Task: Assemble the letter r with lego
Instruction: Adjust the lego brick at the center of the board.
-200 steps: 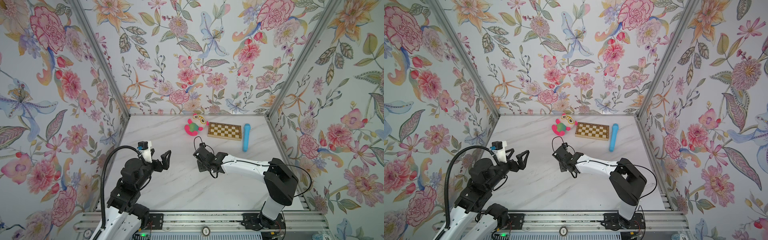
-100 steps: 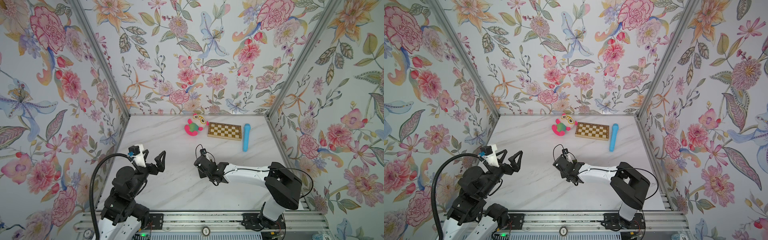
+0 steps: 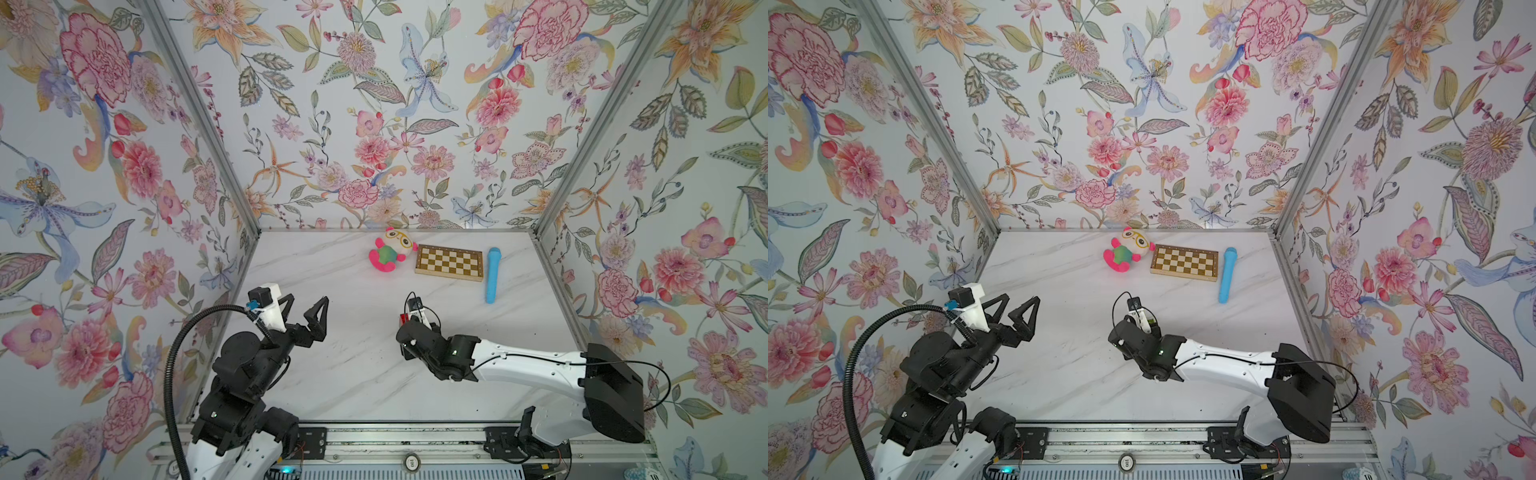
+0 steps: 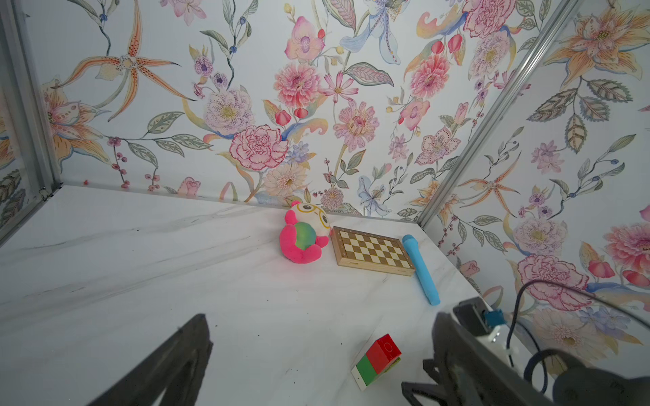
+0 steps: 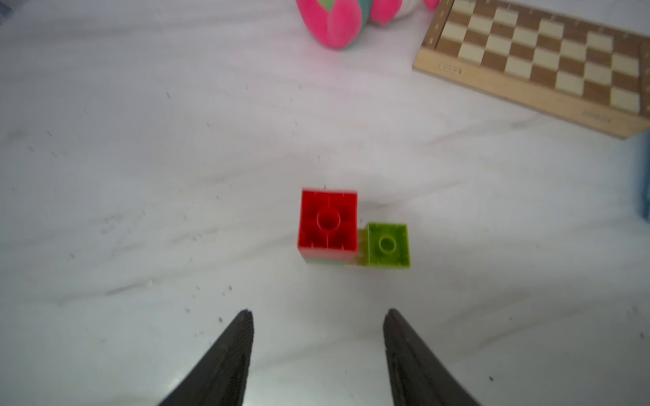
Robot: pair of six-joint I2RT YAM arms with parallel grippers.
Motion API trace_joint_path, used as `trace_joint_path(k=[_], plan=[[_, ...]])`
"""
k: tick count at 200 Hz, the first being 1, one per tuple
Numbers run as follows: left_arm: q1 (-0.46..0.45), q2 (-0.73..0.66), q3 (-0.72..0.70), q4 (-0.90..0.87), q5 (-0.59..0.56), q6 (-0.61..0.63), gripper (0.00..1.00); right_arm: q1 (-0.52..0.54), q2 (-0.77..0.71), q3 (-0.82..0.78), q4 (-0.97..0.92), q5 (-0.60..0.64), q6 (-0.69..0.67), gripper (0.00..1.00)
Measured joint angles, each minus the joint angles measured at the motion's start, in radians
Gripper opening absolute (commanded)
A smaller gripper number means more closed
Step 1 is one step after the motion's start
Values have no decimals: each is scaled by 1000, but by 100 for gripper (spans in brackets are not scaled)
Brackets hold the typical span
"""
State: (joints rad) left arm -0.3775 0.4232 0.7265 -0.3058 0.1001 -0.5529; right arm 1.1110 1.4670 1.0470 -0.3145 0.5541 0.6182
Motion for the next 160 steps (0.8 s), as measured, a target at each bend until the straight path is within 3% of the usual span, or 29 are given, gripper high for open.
trace_joint_path(k=[29,57,106,160], plan=[[0,86,-26,-10,32,-31,99,-113,80,360,-194,-94,-10,70],[0,211,-42,-27,77,-51,99,-185,239,572,-403,-200,-11,71],[0,392,-59,2,149,-65,99,-235,498,714,-640,-363,-45,71],[0,482,-55,56,182,-60,99,-287,563,777,-734,-451,-91,59]])
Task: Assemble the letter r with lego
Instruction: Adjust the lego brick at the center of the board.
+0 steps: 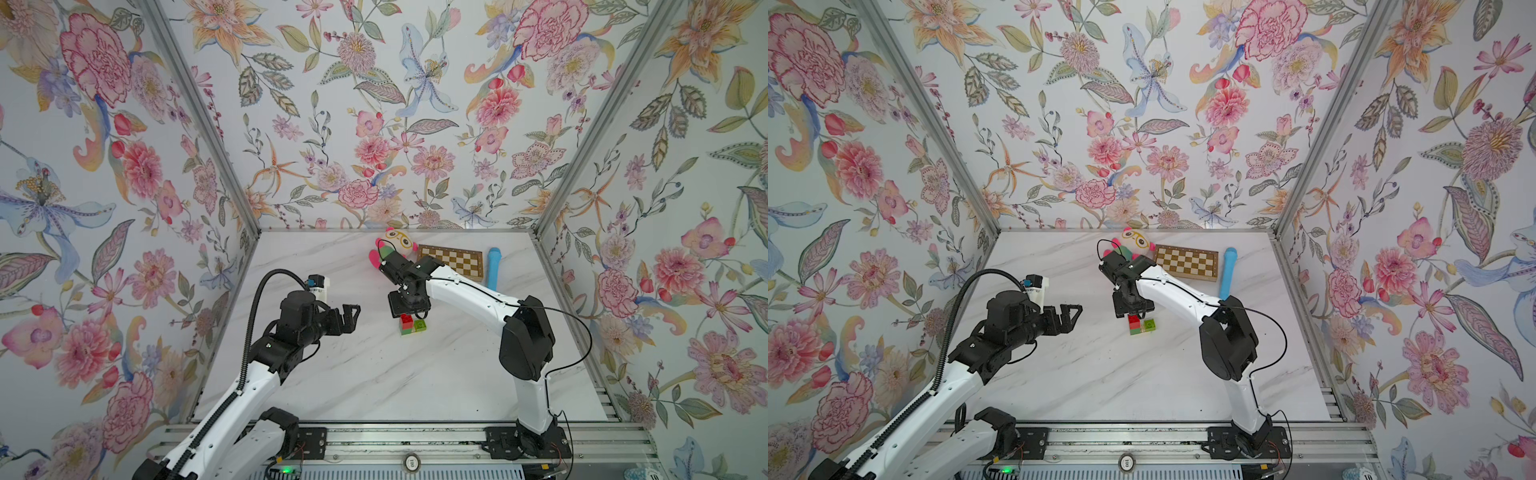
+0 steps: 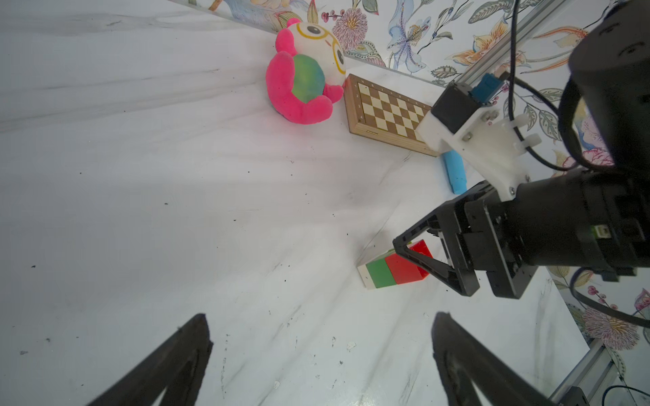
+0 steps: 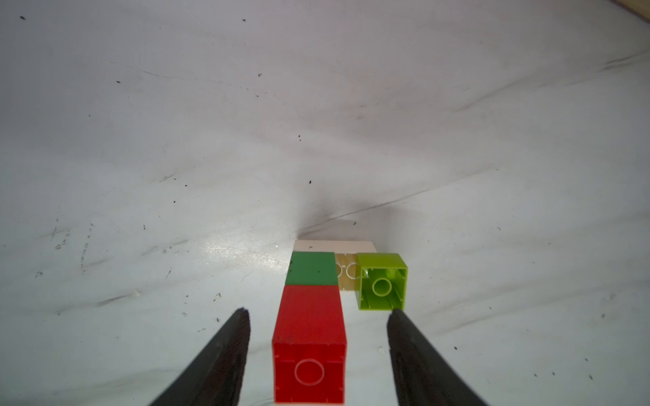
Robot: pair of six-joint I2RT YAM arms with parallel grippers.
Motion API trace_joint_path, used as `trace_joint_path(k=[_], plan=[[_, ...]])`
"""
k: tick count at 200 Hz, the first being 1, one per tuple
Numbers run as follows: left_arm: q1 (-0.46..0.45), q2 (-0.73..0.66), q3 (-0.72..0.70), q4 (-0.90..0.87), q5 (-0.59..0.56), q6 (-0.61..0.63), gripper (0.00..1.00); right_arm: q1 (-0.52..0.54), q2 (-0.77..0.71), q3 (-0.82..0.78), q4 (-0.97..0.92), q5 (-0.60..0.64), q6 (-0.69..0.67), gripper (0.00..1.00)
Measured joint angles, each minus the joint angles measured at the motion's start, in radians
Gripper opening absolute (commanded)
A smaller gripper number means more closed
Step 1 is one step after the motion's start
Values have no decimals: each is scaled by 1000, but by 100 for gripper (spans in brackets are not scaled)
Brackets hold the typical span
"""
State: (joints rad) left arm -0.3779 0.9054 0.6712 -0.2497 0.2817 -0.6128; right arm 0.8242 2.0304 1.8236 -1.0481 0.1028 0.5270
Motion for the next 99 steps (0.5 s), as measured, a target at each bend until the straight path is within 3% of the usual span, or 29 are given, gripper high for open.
trace_joint_path(k=[99], plan=[[0,27,17,11,6,24,99,-6,35,22,-33,-89,-25,51]])
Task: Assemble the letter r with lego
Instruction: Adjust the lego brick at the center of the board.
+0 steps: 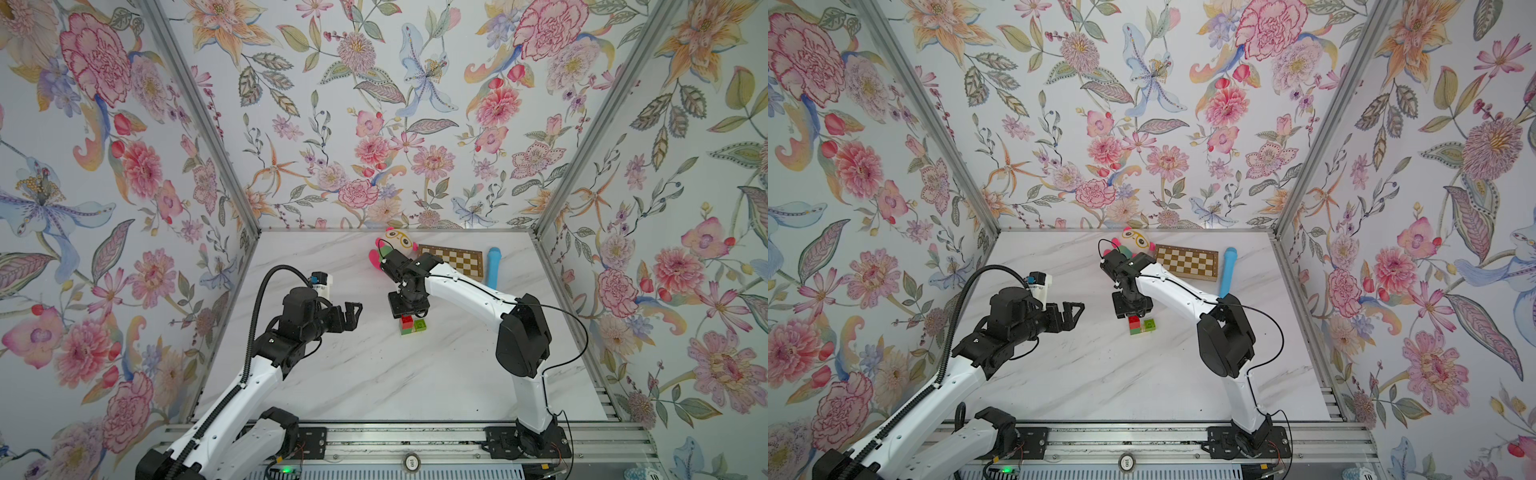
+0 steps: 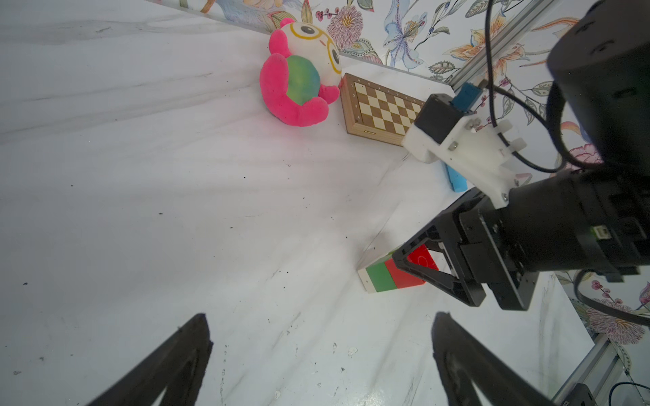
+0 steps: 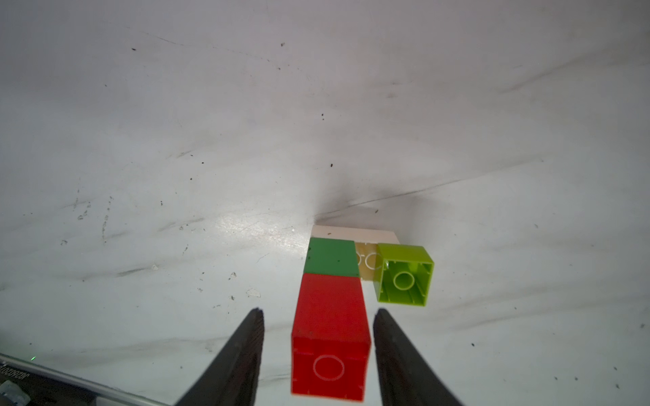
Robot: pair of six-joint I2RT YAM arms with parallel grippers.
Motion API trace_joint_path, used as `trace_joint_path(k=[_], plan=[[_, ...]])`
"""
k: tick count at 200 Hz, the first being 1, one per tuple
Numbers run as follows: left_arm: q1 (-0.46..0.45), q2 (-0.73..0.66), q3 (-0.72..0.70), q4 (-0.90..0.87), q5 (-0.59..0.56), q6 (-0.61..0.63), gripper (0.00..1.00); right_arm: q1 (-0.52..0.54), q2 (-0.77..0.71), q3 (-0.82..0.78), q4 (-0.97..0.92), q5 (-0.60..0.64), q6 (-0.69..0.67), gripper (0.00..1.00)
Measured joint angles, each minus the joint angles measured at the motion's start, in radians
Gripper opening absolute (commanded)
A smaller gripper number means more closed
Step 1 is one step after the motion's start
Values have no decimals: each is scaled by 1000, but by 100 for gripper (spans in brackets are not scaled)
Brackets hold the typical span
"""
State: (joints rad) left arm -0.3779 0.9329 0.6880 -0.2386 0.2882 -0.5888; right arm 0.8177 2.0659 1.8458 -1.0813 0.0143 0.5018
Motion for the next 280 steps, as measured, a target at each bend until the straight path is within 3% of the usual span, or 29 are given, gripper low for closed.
trace_joint_path(k=[51,141,230,280], plan=[[0,-34,0,-3,0,6,99,0,16,1,-1,0,-4,37],[0,-35,0,-11,0,26,99,36,-11,-31,3,54,15,29],[-13,-150,0,-12,-50,36,99,232,-437,-633,322,263,197,34],[-96,-256,16,-22,-153,43,99,342,-580,-871,512,406,314,37]])
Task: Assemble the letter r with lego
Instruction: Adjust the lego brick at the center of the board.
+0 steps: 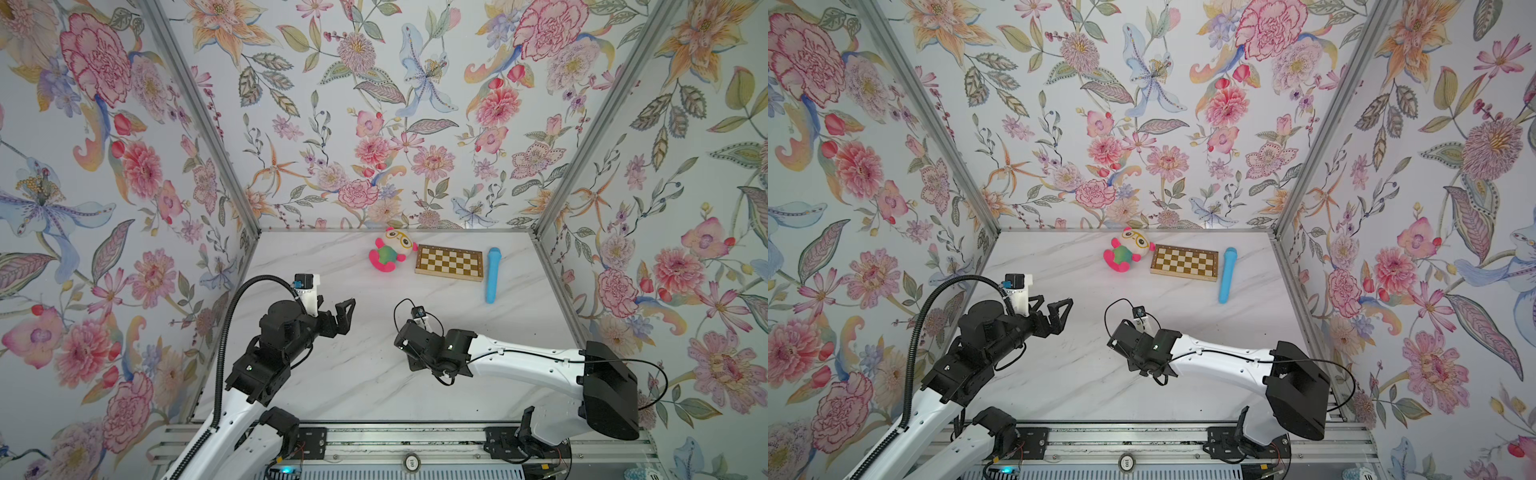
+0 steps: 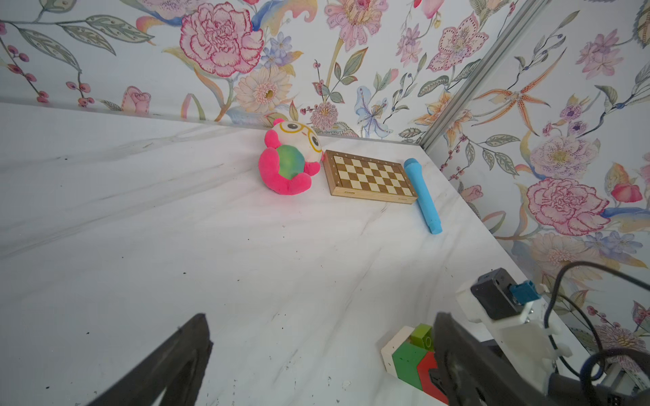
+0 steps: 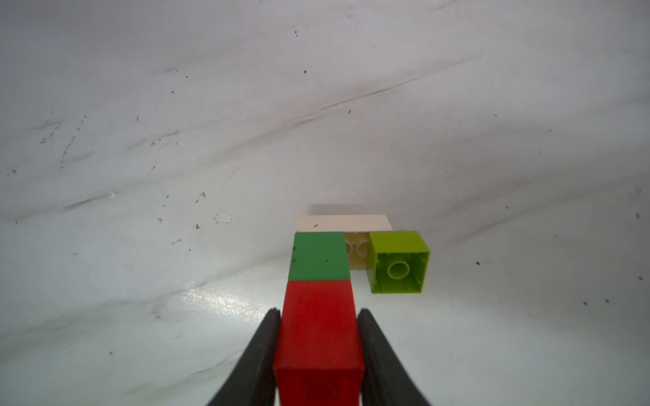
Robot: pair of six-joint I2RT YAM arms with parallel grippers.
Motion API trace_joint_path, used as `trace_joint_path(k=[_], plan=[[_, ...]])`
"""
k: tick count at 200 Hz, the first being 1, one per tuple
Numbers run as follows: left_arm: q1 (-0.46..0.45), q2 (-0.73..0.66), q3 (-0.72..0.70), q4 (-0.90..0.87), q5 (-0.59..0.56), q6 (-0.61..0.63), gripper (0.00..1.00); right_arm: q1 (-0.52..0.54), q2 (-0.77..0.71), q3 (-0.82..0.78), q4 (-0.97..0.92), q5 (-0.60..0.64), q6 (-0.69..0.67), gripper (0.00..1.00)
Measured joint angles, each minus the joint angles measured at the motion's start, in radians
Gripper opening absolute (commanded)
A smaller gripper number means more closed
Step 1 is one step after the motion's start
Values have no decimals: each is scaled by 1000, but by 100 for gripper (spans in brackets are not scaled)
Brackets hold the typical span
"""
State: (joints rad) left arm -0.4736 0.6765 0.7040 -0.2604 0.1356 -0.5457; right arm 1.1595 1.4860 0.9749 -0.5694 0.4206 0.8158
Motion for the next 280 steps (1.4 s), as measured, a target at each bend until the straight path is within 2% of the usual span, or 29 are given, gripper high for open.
trace_joint_path(k=[14,43,55,68,84,114,132,148,166,182,210,280], plan=[[-36,-11,0,0,-31,4,99,20,-13,-60,36,23,30,39],[-106,-24,-1,1,-88,7,99,50,-15,-153,81,53,87,50],[-116,-31,-2,2,-101,8,99,53,-14,-166,95,61,95,63],[-117,-35,-2,3,-118,8,99,50,-12,-167,113,64,93,64],[-117,-35,-1,3,-125,7,99,44,-14,-161,130,62,81,70],[-117,-6,22,-13,-148,4,99,3,-59,-72,66,46,51,63],[-117,32,49,-16,-151,3,99,-47,-166,-50,30,26,55,42],[-117,63,59,-16,-151,-3,99,-84,-285,-86,-15,0,74,31],[-117,98,60,-16,-150,-3,99,-94,-396,-169,-60,-26,119,30],[-117,122,61,-15,-151,-3,99,-89,-425,-241,-87,-55,153,29],[-117,142,61,-10,-147,-3,99,-87,-350,-317,-79,-98,185,27],[-81,130,61,-12,-123,1,99,-102,-167,-341,113,-175,187,27]])
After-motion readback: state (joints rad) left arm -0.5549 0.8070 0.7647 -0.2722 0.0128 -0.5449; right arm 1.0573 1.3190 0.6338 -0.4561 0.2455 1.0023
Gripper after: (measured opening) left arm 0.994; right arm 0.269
